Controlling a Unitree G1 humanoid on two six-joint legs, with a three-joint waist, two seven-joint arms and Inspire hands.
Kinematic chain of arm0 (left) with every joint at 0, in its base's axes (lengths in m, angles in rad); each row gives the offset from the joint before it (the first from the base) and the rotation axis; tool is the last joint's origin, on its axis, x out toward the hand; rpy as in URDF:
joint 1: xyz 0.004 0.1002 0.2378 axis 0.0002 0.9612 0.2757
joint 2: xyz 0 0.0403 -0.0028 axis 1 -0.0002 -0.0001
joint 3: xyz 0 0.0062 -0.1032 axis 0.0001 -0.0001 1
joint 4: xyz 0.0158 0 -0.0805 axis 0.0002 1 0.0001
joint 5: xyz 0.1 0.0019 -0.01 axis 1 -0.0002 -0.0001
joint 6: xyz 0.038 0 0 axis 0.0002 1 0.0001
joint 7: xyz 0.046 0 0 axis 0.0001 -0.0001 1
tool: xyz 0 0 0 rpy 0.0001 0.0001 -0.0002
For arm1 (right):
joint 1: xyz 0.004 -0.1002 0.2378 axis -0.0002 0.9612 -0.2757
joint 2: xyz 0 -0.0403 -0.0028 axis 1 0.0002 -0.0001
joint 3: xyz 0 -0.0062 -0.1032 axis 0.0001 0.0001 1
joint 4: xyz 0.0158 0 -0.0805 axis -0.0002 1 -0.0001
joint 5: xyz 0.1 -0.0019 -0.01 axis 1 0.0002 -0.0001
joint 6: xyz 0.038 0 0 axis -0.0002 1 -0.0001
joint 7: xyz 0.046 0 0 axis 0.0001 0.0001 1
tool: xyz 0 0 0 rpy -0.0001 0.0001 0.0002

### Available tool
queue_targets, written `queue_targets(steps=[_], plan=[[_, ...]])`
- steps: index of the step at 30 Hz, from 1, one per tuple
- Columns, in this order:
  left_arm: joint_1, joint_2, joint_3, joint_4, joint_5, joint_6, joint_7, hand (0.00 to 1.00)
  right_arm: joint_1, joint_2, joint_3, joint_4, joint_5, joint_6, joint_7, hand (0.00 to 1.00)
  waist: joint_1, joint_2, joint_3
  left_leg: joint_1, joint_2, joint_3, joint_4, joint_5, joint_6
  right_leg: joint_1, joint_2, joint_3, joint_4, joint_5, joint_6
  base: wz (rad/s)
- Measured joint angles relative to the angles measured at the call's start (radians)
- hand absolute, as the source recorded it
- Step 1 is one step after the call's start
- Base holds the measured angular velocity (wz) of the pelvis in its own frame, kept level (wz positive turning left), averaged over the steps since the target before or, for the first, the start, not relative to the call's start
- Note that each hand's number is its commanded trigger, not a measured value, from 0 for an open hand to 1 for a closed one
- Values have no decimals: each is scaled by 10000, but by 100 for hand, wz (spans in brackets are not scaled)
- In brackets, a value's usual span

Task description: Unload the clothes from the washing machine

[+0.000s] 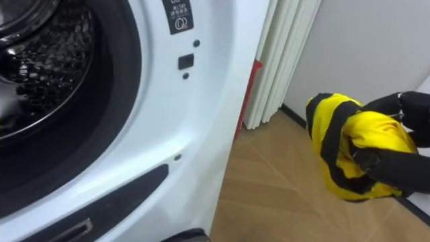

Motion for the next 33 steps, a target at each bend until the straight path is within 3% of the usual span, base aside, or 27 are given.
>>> queue_targets(steps=[6,9,11,14,17,22,24,30,33], plan=[[-49,9,-532,5,-8,341,34,0,-327,11,317,636,51,86,242,100,76,187,35,-158,12,440,47,-36,2,-418,102,256,340,-21,35,-18],[-268,-13,-1400,4,-283,491,61,0,-534,53,1063,1196,18,220,244,100,146,408,35,-434,31,495,315,-126,79,-682,91,250,476,-7,104,-5],[-484,-39,-1880,83,-285,502,55,0,-797,254,1663,1770,-87,239,235,100,228,698,58,-636,2,495,393,-135,111,-872,40,247,543,14,153,0],[-632,-149,-2432,99,-571,506,120,0,-1184,850,2296,3034,-390,236,86,100,304,985,29,-890,-7,425,482,-143,148,-1108,-20,100,577,22,172,1],[-638,-234,-2985,7,-877,426,237,0,-1188,979,2790,4079,-360,241,-263,100,469,1296,-11,-1064,-26,423,462,-136,158,-1323,-23,83,655,10,189,-1],[-741,-477,-3038,7,-1140,331,525,0,-1551,1063,2938,5673,7,183,-1088,100,530,1670,-30,-1494,-66,370,491,-109,201,-1751,-89,-95,711,2,198,2],[-825,-505,-3025,6,-1161,170,524,0,-1876,1077,2927,6395,16,-103,-1528,100,523,1798,-8,-1713,-169,337,445,-22,270,-2083,-170,-194,935,-78,234,5],[-902,-490,-3003,-475,-1303,-59,545,0,-2135,1094,2925,7508,55,-616,-2302,100,498,1906,-15,-1989,-451,153,287,180,408,-2629,-416,-438,1450,-378,312,15],[-865,-489,-3005,-593,-1390,-60,545,0,-2127,1094,2925,7818,57,-693,-2508,100,498,1963,-47,-2061,-533,156,230,202,446,-2799,-462,-434,1636,-455,344,0]])
